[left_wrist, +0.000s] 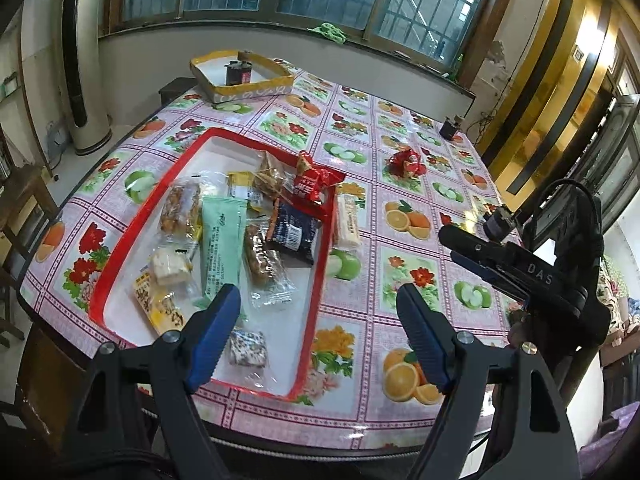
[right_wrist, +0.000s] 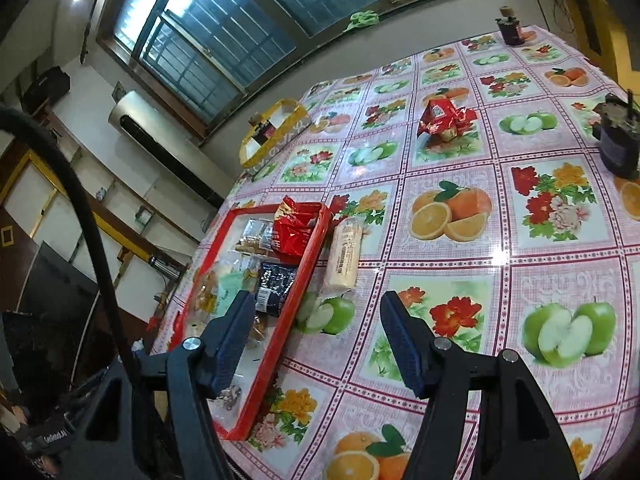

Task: Organize snacks
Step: 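Move both grippers back and grasp the long cream cake packet with the left gripper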

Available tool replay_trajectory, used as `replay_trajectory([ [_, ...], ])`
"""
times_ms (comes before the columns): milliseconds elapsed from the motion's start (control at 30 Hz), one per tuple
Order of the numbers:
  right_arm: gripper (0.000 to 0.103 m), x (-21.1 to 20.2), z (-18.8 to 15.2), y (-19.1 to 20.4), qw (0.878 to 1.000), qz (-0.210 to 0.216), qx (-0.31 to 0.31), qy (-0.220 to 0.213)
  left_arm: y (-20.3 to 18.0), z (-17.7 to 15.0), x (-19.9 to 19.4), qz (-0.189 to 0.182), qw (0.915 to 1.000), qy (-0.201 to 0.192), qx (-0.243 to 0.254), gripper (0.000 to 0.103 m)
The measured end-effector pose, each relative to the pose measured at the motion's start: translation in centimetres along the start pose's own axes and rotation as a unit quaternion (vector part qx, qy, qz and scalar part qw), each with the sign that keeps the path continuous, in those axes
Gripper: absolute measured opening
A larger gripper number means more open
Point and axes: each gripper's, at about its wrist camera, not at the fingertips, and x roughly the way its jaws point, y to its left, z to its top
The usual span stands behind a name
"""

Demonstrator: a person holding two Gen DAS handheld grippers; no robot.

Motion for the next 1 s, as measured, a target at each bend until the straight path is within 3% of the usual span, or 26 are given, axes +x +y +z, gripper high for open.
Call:
replay_trajectory([
  [433,0.062,-1.9,-0.4,-1.7,1.000,0.028,0.002,-0.010,-3.7,-0.8,1.1,0.016,0.9990,0.016,0.039,0.081],
  [733,0.063,-2.1,-0.4,-3.3,0.999,0.029,-0.012,-0.005,-4.3,0.0,4.7,-0.024,0.9985,0.038,0.032,0.081],
  [1000,0.063,0.5,3.3,-5.7,1.000,0.005,0.007,0.009,-5.1,2.2,9.2,-0.033,0.9948,0.078,0.056,0.080],
])
